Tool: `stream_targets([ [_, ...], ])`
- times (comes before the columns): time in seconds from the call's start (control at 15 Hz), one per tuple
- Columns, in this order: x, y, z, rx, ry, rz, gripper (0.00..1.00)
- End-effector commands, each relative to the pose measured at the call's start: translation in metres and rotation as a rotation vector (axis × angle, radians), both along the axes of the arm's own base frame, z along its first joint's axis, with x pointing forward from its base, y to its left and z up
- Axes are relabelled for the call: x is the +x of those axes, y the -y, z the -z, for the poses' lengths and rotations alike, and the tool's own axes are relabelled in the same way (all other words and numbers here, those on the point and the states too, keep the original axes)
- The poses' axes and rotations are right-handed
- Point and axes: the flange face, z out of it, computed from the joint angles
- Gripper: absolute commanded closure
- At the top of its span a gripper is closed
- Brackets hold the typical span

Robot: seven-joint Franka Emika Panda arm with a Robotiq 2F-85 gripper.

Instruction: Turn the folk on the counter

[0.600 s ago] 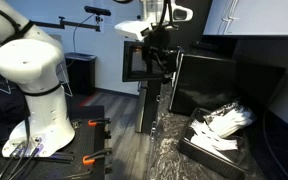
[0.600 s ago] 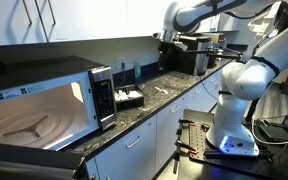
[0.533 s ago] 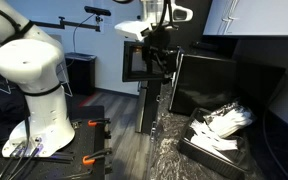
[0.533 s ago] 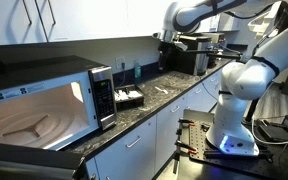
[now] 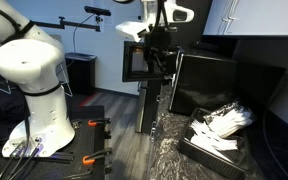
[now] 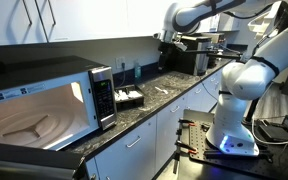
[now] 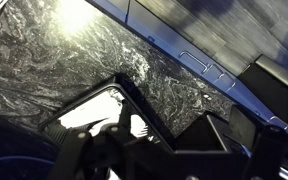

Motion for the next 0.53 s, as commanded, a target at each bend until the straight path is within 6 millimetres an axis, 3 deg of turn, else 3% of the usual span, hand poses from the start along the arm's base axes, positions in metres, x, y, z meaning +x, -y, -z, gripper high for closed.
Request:
stream_targets([
  [0.0,0.008,0.017,0.001,0.037,0.021,0.144,0.00],
  [0.47,0.009,0.071,0.014,0.008,0.043,0.385,0.00],
])
